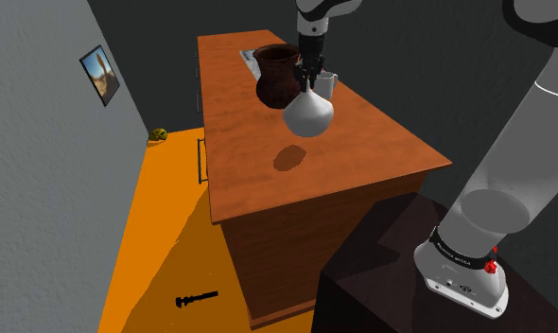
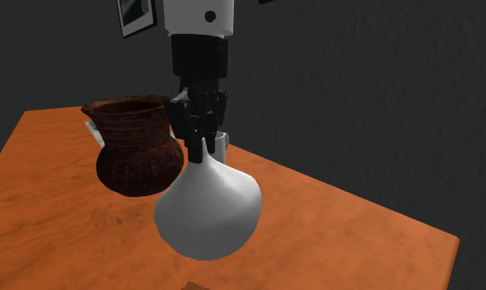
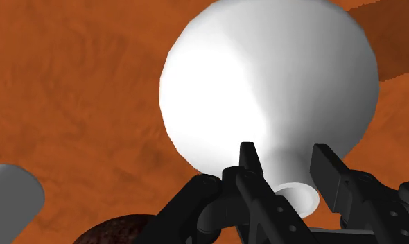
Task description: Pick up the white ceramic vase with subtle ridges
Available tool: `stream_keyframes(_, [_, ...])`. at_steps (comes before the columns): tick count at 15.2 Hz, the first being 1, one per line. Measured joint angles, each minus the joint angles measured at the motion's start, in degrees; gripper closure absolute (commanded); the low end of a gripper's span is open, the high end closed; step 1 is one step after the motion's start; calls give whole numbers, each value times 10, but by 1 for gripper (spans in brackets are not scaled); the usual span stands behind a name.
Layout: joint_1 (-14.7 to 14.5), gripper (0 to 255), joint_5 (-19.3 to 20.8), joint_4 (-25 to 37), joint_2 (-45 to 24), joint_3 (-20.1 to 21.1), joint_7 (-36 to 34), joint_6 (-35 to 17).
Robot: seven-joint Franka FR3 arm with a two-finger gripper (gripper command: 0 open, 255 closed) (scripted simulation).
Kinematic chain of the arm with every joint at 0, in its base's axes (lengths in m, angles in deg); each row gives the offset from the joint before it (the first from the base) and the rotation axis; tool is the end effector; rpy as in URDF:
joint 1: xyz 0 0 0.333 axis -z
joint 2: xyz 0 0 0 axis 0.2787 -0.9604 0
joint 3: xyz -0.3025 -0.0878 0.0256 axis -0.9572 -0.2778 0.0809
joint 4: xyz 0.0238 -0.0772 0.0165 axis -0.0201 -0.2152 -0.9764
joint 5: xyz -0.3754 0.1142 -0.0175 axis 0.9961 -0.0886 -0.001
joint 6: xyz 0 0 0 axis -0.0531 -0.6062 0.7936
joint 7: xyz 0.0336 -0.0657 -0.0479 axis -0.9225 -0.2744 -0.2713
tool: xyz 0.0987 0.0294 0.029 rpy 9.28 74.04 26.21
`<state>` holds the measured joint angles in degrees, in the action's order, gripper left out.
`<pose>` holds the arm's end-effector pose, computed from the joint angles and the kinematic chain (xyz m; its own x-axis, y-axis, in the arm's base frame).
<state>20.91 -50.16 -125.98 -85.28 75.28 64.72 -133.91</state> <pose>0.5631 -0.0775 0.5331 0.9982 -0.0236 0.0552 -0.0238 -0.9997 0.0029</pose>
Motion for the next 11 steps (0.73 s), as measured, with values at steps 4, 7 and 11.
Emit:
stream_keyframes(4, [0,255,0,30,1,0,-1,31])
stream_keyframes(7, [-1,255,0,55,0,1,-2,55])
stream_keyframes(11, [0,255,0,87,-4,0,-1,84])
